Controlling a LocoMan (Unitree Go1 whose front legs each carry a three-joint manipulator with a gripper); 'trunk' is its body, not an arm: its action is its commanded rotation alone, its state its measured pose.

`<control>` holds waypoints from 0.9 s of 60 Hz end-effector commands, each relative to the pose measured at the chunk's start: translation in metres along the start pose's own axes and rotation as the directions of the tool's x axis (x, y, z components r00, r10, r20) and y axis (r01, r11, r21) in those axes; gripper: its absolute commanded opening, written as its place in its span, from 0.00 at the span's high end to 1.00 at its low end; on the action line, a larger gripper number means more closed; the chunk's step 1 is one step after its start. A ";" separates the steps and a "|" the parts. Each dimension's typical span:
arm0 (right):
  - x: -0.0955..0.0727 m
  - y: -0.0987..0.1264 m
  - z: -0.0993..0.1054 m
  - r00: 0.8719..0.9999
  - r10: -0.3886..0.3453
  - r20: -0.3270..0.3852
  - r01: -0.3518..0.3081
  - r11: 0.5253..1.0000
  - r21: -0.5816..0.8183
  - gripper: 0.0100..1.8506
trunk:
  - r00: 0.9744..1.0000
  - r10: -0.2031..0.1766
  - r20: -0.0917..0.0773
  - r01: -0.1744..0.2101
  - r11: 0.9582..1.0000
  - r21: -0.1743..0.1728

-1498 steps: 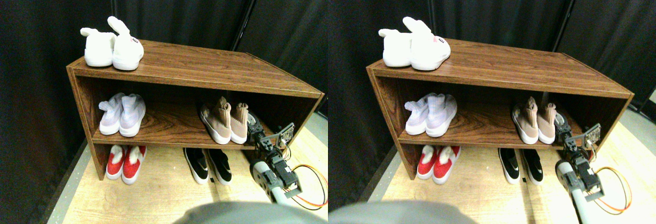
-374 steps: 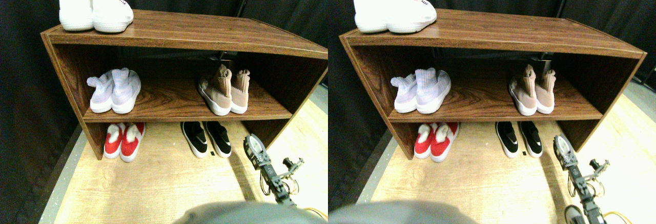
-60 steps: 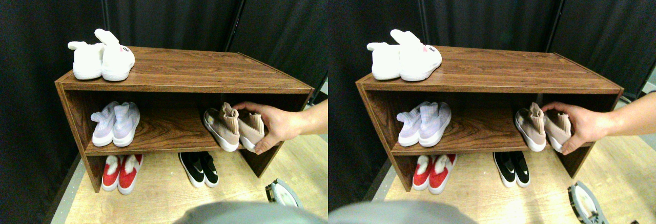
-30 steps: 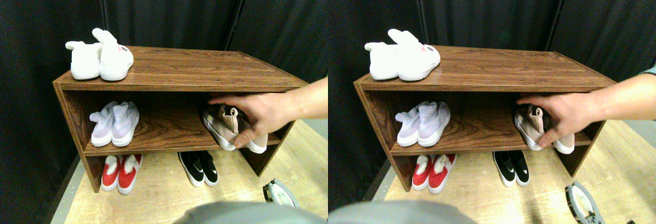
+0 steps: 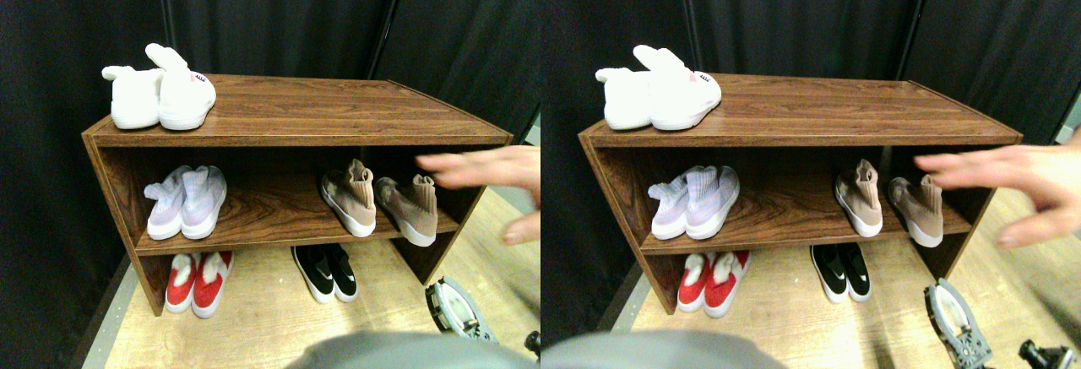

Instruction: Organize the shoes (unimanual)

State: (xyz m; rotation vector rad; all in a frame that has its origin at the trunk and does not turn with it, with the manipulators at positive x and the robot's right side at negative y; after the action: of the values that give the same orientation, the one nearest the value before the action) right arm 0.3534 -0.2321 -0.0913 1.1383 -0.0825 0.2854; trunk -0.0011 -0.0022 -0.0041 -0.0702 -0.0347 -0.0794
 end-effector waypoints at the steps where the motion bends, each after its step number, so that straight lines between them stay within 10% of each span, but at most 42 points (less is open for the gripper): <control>1: 0.002 0.002 0.003 1.000 0.015 0.017 -0.015 1.000 -0.004 0.97 | 1.000 -0.002 -0.012 0.002 1.000 -0.007; 54: 0.012 0.003 0.009 0.998 0.043 0.056 -0.042 0.999 -0.014 0.97 | 1.000 -0.010 -0.022 0.010 1.000 -0.002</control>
State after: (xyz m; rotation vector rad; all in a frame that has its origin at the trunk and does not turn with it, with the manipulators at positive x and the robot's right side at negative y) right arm 0.3649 -0.2387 -0.0899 1.1441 -0.1160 0.2732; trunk -0.0027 -0.0035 -0.0051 -0.0585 -0.0292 -0.0919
